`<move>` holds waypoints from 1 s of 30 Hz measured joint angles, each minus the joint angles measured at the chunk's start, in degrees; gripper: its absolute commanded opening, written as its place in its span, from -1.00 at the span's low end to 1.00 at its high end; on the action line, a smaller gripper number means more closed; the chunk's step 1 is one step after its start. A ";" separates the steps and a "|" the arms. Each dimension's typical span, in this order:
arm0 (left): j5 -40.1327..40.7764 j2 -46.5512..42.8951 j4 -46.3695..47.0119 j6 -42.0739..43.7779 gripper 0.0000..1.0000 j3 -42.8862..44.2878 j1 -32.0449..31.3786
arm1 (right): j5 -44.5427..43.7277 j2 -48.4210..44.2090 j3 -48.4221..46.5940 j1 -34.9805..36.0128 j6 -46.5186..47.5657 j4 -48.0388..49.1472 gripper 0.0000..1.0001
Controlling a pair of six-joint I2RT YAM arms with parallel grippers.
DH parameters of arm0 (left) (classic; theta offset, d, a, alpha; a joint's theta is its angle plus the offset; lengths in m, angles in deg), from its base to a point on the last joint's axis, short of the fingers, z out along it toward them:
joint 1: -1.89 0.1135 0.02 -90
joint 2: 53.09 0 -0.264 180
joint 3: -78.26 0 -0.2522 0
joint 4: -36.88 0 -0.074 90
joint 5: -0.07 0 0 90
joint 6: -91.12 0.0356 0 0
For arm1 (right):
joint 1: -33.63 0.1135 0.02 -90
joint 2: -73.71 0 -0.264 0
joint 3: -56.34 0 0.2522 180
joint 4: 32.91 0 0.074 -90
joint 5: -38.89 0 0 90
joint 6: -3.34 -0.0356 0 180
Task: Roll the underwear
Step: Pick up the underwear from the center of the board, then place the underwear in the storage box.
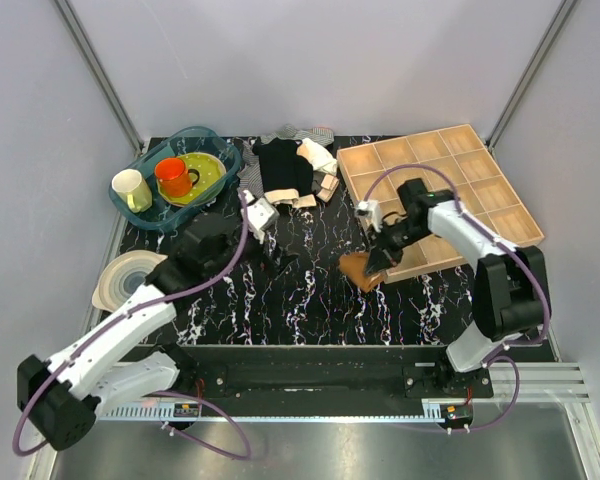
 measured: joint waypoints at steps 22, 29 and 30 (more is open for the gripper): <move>7.34 -7.78 -16.96 1.36 0.98 0.74 1.40 | -21.49 7.63 -0.52 -13.77 13.55 7.02 -1.00; 7.39 -7.63 -16.92 1.57 0.98 0.74 1.40 | -20.87 9.44 -2.47 -14.10 15.45 4.98 -0.43; 7.39 -7.50 -16.92 1.57 0.98 0.74 1.40 | -20.81 9.55 -2.67 -14.10 15.47 4.68 -0.30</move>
